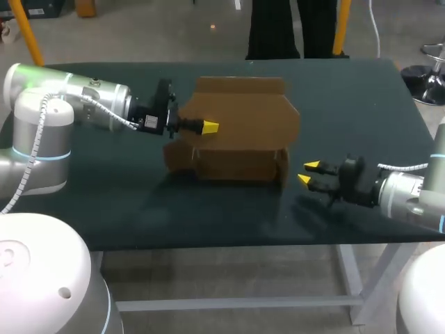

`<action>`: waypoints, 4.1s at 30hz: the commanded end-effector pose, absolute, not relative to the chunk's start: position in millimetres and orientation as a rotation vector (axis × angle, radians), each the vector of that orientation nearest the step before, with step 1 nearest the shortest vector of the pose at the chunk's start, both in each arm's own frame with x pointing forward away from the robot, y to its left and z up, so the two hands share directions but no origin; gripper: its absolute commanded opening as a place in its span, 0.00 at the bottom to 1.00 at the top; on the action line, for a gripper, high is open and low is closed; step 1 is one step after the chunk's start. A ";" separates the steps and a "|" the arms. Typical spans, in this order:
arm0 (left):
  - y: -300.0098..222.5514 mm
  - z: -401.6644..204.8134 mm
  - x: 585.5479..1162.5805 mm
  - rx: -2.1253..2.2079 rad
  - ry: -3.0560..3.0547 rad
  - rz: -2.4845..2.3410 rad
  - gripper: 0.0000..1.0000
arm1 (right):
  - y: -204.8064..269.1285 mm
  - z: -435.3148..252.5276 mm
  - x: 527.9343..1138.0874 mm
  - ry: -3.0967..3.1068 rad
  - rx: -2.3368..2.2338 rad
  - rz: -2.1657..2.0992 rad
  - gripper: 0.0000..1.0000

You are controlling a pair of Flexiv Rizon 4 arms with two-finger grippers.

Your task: Assemble the packaging by folding the flat box into shape, placing the metal phone stand inside, and closing the box properly

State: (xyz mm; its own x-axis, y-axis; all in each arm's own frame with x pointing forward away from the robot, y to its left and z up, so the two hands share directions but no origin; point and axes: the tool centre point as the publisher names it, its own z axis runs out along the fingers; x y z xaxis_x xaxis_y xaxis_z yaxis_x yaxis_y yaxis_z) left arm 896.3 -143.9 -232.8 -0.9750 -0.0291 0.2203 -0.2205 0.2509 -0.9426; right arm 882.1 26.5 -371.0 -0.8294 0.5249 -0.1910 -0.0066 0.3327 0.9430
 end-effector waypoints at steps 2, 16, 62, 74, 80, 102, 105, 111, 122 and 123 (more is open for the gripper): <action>-143.2 -237.0 895.7 0.237 -2.357 1.814 0.00 | 29.3 -376.4 885.9 2.115 0.432 1.552 0.37; -145.9 -239.8 903.9 0.269 -2.356 1.774 0.00 | 26.5 -379.3 887.7 2.108 0.449 1.558 0.36; -140.6 -237.1 917.1 0.357 -2.374 1.767 0.00 | 32.7 -379.4 892.5 2.118 0.452 1.546 0.35; -140.5 -238.0 917.7 0.361 -2.374 1.765 0.00 | 42.5 -376.6 899.4 2.106 0.440 1.578 0.37; -140.5 -238.0 917.7 0.361 -2.374 1.765 0.00 | 50.5 -374.3 904.1 2.119 0.405 1.628 0.37; -140.5 -238.0 917.7 0.361 -2.374 1.765 0.00 | 64.2 -377.3 910.7 2.308 0.191 1.740 0.38; -140.5 -238.0 917.7 0.361 -2.374 1.765 0.00 | 67.1 -378.5 908.4 2.310 0.188 1.744 0.37; -140.5 -238.0 917.7 0.361 -2.374 1.765 0.00 | 73.7 -379.4 904.9 2.291 0.217 1.756 0.36; -140.5 -238.0 917.7 0.361 -2.374 1.765 0.00 | 87.6 -379.4 899.5 2.230 0.328 1.732 0.36; -140.5 -238.0 917.7 0.361 -2.374 1.765 0.00 | 88.7 -379.4 899.0 2.223 0.341 1.730 0.36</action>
